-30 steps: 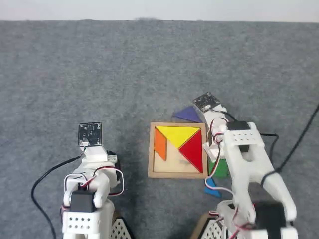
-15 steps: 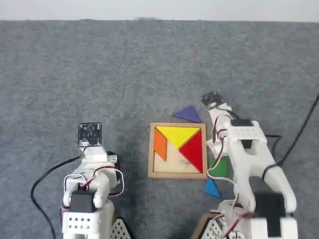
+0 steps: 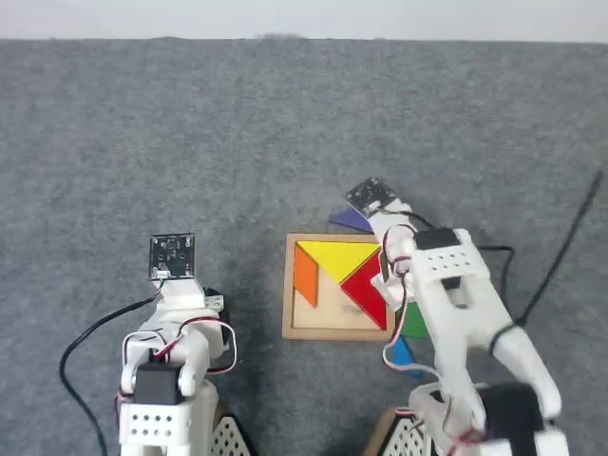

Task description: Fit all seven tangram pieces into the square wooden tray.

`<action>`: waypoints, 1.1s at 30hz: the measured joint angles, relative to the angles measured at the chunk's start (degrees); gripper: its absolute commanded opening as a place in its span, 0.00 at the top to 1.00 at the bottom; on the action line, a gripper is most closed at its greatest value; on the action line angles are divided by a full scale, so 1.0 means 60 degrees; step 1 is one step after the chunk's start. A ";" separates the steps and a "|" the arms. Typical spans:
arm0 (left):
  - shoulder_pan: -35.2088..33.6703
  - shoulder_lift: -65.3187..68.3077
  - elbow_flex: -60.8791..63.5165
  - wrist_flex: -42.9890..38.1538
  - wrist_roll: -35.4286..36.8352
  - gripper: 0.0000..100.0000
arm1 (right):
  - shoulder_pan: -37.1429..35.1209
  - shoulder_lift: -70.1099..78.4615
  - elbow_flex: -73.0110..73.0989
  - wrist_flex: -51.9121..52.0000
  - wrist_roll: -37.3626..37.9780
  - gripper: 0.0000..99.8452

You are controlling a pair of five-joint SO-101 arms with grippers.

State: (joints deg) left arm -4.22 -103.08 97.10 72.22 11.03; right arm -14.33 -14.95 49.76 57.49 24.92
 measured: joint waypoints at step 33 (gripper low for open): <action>0.0000 0.0000 0.0000 0.0000 0.0000 0.99 | 0.1538 0.3194 -0.2886 -0.0747 0.1026 0.78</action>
State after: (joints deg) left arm -4.22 -103.08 97.10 72.22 11.03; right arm -5.10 4.22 32.44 53.01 31.08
